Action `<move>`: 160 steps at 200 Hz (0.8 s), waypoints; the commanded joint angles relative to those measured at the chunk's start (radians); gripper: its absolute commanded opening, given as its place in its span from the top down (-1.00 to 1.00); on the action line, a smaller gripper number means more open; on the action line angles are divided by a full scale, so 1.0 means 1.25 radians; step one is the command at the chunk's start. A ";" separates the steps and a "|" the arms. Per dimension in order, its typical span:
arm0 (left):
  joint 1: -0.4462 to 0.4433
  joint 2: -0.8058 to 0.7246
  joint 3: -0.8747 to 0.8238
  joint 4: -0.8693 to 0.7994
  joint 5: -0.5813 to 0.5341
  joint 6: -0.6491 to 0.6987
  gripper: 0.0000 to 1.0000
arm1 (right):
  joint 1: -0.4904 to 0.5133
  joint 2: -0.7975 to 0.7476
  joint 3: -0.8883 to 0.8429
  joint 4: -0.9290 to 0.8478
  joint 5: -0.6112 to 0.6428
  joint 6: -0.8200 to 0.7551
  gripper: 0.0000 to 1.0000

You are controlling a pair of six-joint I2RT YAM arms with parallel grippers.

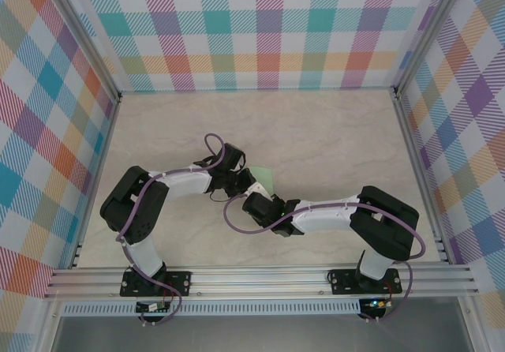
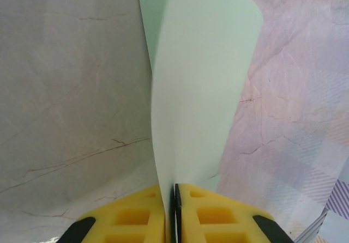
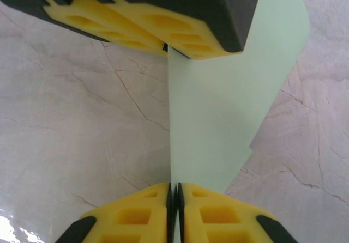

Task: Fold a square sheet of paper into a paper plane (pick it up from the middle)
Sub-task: Fold the wing for the fifth time at the center of the table.

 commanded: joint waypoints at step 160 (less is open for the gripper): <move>0.077 -0.256 -0.056 -0.192 -0.169 -0.041 -0.25 | -0.110 -0.081 -0.147 0.237 -0.295 0.105 0.98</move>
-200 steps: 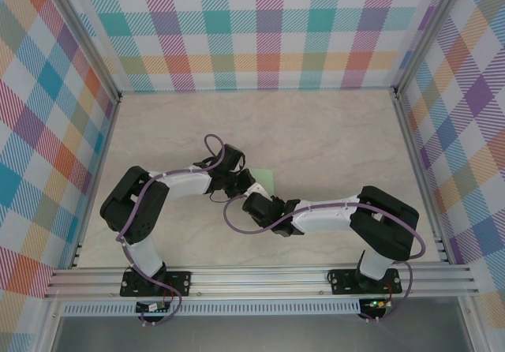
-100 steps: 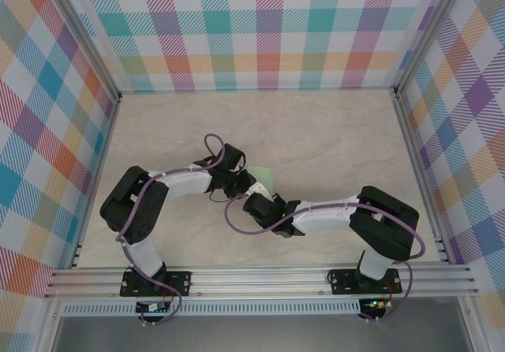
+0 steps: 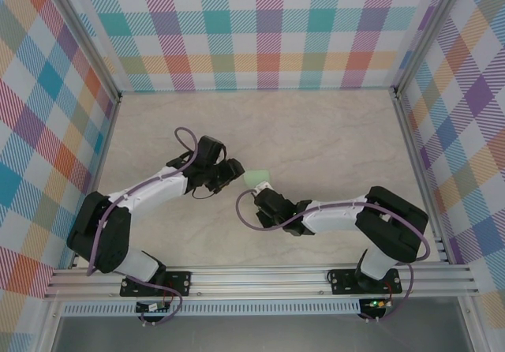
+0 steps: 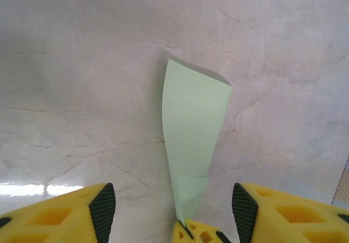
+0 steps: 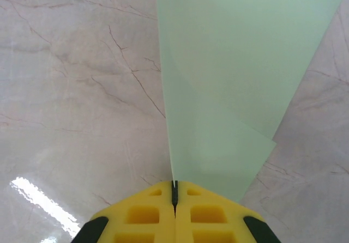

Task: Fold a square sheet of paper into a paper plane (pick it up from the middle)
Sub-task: Fold the wing for the fifth time at the center of the table.

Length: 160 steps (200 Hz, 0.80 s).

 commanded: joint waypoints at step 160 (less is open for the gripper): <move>-0.002 0.041 -0.051 0.148 0.096 -0.012 -0.03 | -0.287 -0.045 -0.247 0.488 -0.537 0.345 0.98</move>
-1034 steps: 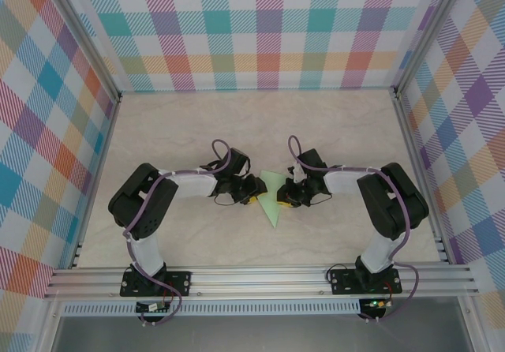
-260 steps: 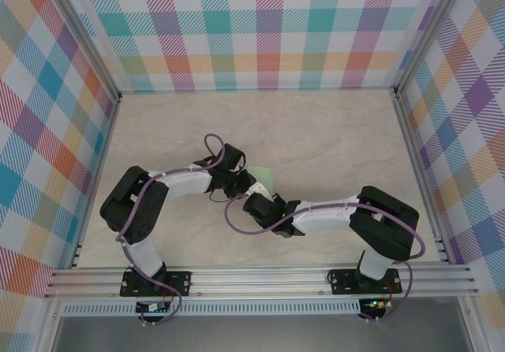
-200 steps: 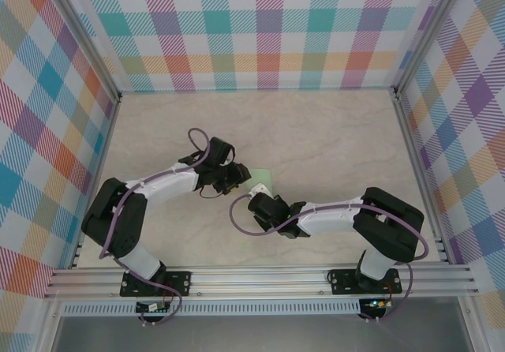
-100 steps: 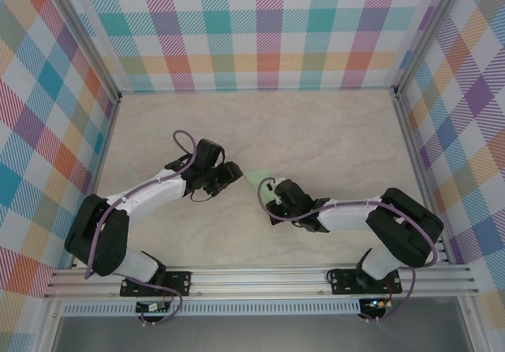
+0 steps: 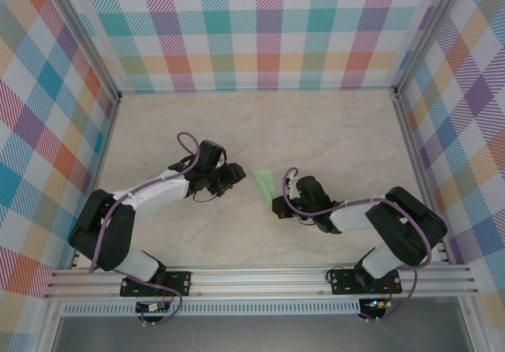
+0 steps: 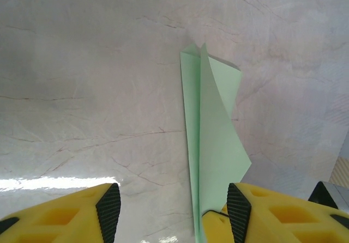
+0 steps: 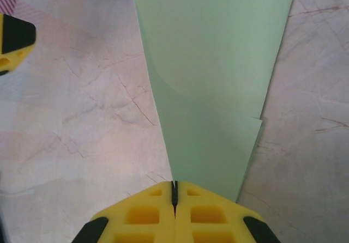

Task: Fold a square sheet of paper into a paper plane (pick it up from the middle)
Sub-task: Fold the wing for the fifth time at the center of the table.

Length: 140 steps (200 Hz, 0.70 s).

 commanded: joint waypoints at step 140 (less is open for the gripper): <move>-0.074 0.235 0.084 0.274 0.182 0.006 0.18 | -0.053 0.086 -0.056 0.196 -0.108 0.158 0.97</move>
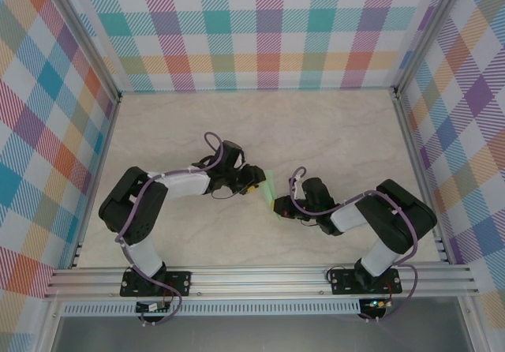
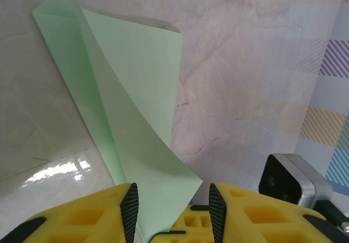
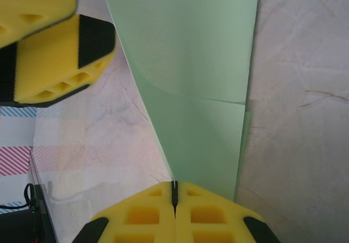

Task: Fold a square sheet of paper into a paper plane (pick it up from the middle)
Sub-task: Fold the wing for the fifth time at the center of the table.

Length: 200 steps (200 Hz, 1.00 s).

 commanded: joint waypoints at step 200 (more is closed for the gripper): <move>-0.017 0.101 0.080 0.043 0.035 0.008 0.20 | -0.003 -0.093 0.151 -0.370 0.053 -0.207 0.23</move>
